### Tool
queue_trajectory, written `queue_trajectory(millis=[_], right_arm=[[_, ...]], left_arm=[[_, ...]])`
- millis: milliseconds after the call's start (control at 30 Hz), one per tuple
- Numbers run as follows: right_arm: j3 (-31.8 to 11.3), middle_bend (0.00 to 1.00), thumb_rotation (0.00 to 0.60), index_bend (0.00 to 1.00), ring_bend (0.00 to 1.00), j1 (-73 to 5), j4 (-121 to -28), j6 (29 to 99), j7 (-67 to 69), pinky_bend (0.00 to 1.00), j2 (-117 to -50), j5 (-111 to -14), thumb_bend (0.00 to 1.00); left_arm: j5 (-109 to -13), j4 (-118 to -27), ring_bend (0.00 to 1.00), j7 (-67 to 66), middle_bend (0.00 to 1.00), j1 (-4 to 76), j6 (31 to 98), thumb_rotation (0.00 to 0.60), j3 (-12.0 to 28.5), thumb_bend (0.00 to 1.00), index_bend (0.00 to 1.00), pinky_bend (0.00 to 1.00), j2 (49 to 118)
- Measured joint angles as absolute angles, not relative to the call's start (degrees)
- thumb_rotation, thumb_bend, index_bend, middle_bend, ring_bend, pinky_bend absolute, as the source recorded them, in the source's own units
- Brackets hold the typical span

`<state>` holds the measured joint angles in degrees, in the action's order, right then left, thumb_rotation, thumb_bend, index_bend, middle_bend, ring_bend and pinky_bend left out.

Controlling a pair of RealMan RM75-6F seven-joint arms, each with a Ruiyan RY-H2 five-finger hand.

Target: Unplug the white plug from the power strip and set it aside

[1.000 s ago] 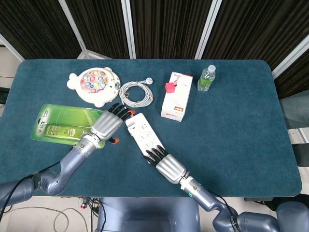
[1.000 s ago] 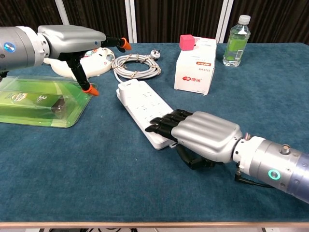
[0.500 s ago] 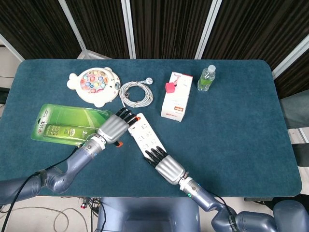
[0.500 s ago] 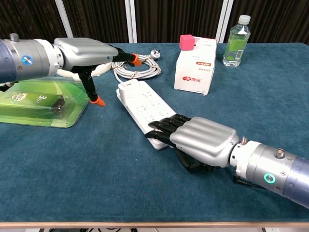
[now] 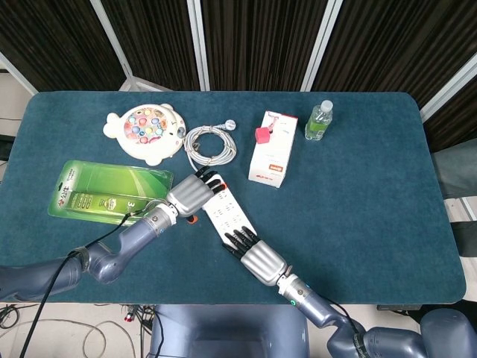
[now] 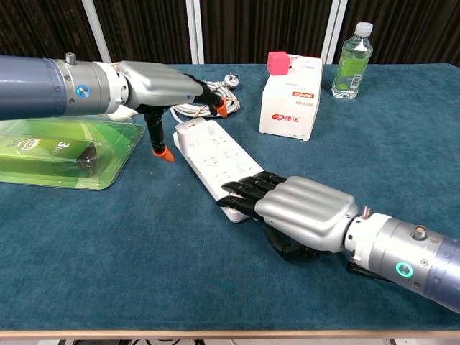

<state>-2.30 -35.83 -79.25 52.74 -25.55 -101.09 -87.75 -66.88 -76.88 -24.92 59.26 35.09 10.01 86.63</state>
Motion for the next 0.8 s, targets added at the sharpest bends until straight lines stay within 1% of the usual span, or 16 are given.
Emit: queue_trajectory(millis=[133,600,700,800], right_arm=[[-2.2,0.00,0.600,0.00,0.00,-35.9,-79.1,53.0,-25.3,0.04,-101.0,-87.6,0.97],[-1.5,0.00,0.600,0.00,0.00,-35.9,-78.7,54.1,-25.1,0.04,-100.9,-87.4,0.97],[-1.4,0.00,0.600,0.00,0.00,-35.9,-78.5,54.2,-25.1,0.04,-101.0,-87.3,0.97],[-1.3,0.00,0.600,0.00,0.00,-35.9,-78.3,54.3,-25.0,0.04,-101.1,-87.1,0.97]], left_arm=[[-66.5,-75.3,0.04,-24.5,0.22,59.6,34.9,0.600,9.5,0.08,0.23,0.05,87.5],[-67.7,-72.5,0.07,-22.7,0.35,59.6,36.9,0.600,7.9,0.14,0.36,0.08,89.3],[-68.0,-71.7,0.08,-22.5,0.39,59.5,37.4,0.600,7.7,0.14,0.38,0.09,90.0],[-68.6,-70.6,0.09,-22.3,0.41,59.5,38.3,0.600,7.5,0.14,0.39,0.10,91.1]])
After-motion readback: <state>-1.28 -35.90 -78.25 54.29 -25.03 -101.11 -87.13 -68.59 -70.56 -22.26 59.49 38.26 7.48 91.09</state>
